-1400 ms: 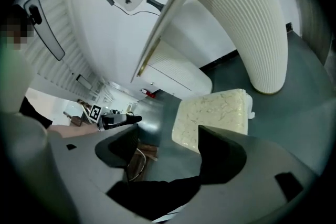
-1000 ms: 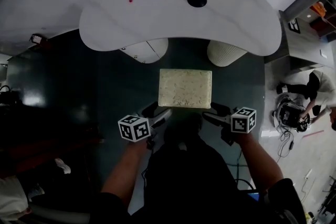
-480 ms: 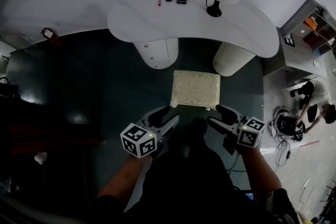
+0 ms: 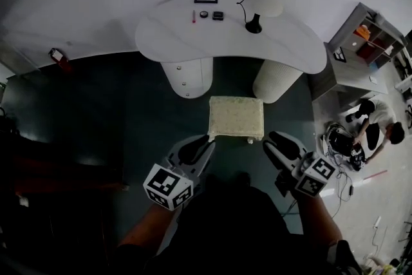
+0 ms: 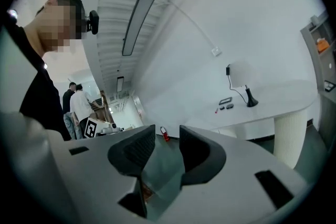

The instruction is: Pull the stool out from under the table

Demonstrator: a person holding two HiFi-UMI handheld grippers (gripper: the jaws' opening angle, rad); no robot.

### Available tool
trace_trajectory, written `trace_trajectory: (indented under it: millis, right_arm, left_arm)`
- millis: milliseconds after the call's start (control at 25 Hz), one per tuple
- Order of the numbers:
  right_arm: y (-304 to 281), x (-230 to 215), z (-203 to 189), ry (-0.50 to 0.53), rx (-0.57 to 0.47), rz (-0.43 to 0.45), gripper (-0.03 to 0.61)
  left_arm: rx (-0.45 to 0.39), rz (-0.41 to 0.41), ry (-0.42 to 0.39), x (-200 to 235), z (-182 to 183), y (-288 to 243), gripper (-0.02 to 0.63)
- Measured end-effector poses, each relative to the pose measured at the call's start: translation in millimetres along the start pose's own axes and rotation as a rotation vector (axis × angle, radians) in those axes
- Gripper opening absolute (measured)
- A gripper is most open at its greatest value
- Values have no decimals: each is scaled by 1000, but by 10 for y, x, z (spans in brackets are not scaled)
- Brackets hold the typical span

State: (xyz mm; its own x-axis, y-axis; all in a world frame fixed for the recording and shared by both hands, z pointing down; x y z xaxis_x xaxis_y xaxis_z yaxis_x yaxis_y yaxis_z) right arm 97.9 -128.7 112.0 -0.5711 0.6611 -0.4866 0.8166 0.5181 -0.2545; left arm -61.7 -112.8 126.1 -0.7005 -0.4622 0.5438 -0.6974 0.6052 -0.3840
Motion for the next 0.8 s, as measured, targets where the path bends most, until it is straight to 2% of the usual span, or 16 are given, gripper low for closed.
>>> trace_trajectory:
  millis: [80, 240, 360, 520, 640, 800]
  right_arm:
    - [89, 68, 184, 35, -37, -15, 139]
    - [273, 137, 497, 120, -84, -51, 103]
    - [412, 224, 784, 162, -158, -64, 71]
    - [626, 184, 813, 210, -145, -54, 41]
    - [628, 199, 947, 174, -175, -37, 34]
    - [721, 78, 961, 201, -157, -30, 26]
  left_arm:
    - [-32, -5, -33, -97, 151, 48, 69]
    - [-75, -33, -48, -318, 417, 74, 56]
    - [-94, -29, -74, -478, 537, 68, 42]
    - [-124, 20, -99, -597, 686, 59, 31]
    - [-133, 72, -99, -656, 754, 7, 26]
    - [-144, 86, -101, -790, 824, -126, 20]
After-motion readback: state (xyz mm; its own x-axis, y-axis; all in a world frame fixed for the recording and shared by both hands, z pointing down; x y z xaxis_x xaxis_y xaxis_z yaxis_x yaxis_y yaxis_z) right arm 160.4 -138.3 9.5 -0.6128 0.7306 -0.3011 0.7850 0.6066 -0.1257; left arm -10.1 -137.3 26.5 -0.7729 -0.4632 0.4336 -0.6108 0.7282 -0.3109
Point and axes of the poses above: the fingertips, and each gripper's own axes: y backward along the fingers, x to its left, z out of its top, the point moved 1 cm from there along y, backward along the fingers, and after that the axes turned 8 degrees about y, right-handed, at the moved point
